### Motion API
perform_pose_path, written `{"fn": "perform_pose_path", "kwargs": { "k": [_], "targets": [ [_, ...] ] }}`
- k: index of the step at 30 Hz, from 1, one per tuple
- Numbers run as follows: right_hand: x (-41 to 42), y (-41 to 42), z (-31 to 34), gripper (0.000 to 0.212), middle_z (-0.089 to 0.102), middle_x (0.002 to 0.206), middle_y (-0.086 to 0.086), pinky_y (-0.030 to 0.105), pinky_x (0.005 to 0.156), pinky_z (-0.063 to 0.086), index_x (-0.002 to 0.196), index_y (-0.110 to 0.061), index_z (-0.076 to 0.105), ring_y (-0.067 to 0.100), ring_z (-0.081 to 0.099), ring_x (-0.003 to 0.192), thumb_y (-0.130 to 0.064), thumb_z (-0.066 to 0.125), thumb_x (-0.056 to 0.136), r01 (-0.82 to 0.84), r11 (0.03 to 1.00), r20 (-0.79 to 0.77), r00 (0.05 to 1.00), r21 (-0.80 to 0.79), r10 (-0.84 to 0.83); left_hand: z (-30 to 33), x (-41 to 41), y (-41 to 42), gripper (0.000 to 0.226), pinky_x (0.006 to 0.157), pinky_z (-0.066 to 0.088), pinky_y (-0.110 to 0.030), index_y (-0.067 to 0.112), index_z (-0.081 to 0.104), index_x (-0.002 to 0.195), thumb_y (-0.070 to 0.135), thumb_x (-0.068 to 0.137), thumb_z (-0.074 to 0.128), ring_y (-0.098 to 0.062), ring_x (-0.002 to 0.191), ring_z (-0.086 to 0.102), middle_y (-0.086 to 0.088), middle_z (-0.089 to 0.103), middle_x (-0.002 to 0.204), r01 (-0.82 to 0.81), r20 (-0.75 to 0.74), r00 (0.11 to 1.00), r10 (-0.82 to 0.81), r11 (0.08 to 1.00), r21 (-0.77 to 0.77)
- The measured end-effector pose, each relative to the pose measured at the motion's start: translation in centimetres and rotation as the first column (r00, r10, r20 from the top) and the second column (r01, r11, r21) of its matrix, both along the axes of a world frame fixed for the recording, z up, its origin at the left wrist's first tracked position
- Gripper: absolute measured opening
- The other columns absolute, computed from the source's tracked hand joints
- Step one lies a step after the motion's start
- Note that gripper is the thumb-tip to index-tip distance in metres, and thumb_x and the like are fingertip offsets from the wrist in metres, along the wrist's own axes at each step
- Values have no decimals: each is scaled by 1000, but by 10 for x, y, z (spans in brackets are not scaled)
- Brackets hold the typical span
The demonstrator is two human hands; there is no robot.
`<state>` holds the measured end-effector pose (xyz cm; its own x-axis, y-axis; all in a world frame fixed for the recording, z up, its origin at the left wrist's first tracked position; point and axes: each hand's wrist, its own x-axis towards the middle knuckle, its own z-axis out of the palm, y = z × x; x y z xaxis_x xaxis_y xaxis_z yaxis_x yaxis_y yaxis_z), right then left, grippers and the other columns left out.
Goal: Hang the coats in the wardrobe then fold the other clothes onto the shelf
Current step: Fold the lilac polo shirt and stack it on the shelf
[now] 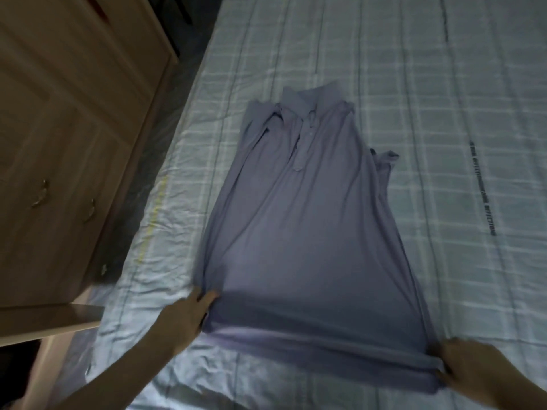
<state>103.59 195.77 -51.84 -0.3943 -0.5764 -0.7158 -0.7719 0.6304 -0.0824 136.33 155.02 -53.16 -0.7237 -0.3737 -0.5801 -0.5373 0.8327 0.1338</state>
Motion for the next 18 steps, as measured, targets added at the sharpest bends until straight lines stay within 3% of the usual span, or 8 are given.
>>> {"fn": "perform_pose_path", "kwargs": {
  "k": [3,5,7,8,11,14,16,18],
  "targets": [
    [8,15,-12,34,65,121,-8,21,85,45,112,-49,62,9,61,111,-58,38,90,92,991,134,986,97,-105,9,13,31,69,84,51,-34,26,13,155,34,90,33,-22,111,59,-5,35,149,-33,270,963,14,997,65],
    [-4,37,-26,48,63,126,-7,18,97,41,83,-74,55,5,58,116,-85,9,78,61,984,237,966,165,-99,24,1,37,76,100,43,-31,33,1,155,38,88,35,-19,131,46,2,25,157,-46,393,919,-6,991,123],
    [-10,24,-19,94,67,108,-11,11,88,44,94,-54,65,0,62,100,-100,-4,50,-3,965,308,948,262,-80,45,-27,26,70,109,36,-31,40,5,154,45,93,38,-19,138,39,3,27,158,20,518,851,-87,991,133],
    [-18,7,-5,83,66,94,-10,10,75,47,97,-35,68,1,64,86,-95,22,62,25,955,339,932,296,-129,54,-47,18,63,110,34,-31,40,14,153,47,95,38,-20,139,38,2,31,156,57,552,825,-122,989,133],
    [-55,-49,17,27,66,84,-1,22,61,54,91,-19,66,13,68,68,-44,58,89,188,955,360,895,230,-263,67,-123,-7,38,100,39,-30,32,46,131,44,96,40,-22,129,48,-2,49,142,134,406,904,-134,991,29],
    [-99,-94,8,34,70,97,3,29,76,49,91,-32,59,21,66,84,-62,45,87,293,947,123,953,-133,-277,46,-199,-21,27,98,43,-35,28,52,120,37,94,47,-24,122,50,-3,51,136,76,55,995,-79,995,57],
    [-125,-129,-1,23,66,109,12,30,81,45,108,-23,61,27,62,91,-32,58,88,396,843,100,917,-365,-387,32,-244,-25,43,105,38,-38,24,45,138,32,96,49,-26,130,40,-3,37,148,84,-83,994,-74,989,124],
    [-153,-166,-10,45,57,123,18,36,89,44,126,-7,55,34,57,106,-1,61,82,350,767,38,919,-538,-393,18,-281,-27,51,111,32,-40,23,36,145,31,97,49,-28,138,29,-2,21,157,116,-139,985,-103,989,88]
  ]
}}
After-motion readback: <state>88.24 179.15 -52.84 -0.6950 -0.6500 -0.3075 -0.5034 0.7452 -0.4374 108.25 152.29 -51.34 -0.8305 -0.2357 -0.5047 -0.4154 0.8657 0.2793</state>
